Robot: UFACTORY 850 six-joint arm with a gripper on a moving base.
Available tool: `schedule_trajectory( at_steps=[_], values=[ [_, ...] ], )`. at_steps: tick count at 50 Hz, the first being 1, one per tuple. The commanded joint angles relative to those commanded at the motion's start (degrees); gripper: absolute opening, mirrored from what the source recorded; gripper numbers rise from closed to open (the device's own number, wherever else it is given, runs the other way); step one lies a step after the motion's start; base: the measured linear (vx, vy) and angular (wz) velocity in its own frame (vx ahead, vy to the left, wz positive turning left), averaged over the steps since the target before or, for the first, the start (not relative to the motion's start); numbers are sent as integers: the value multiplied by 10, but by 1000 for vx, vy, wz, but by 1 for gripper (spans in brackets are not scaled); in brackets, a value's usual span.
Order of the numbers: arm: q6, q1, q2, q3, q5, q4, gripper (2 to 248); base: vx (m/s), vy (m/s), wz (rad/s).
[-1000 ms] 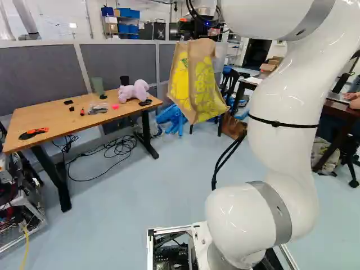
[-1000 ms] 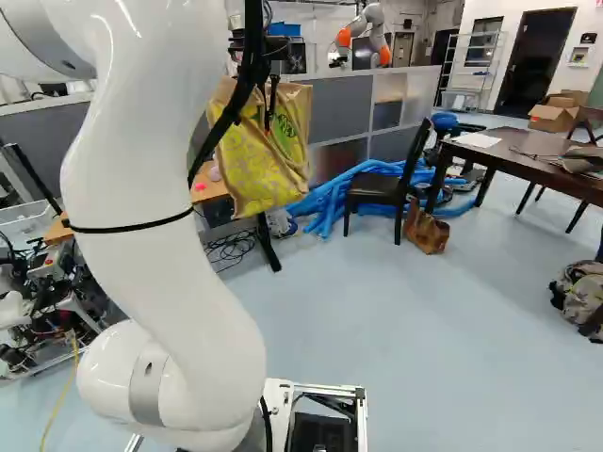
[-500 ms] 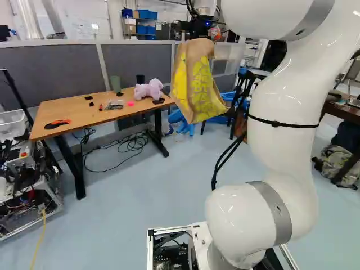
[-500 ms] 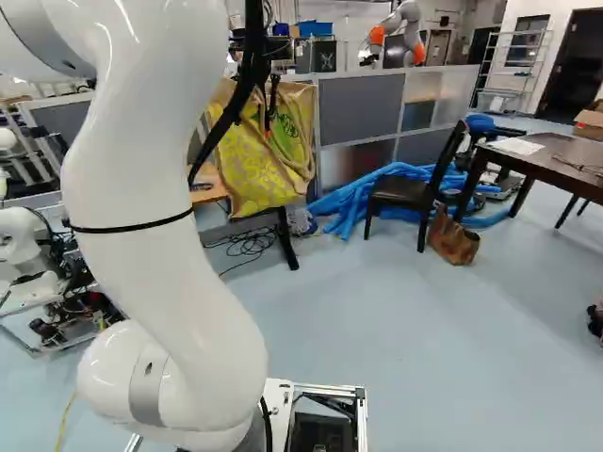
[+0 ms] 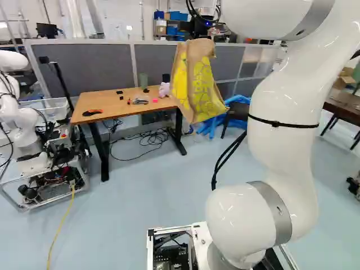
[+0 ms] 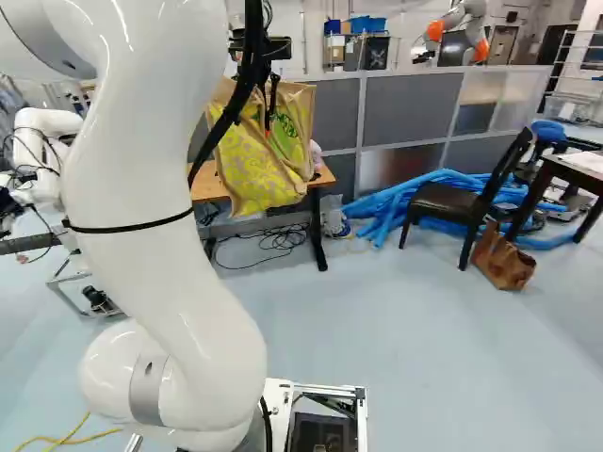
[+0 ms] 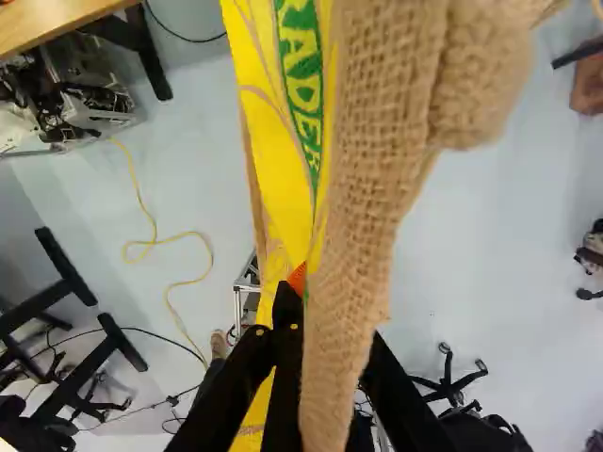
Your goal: Pick up the bag on the ground and place it on the table
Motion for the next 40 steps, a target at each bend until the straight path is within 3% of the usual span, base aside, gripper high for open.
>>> schedule_trajectory(
  at_steps=[40],
  values=[
    [0, 0, 0, 0, 0, 0, 26, -2, 79, 375]
  ],
)
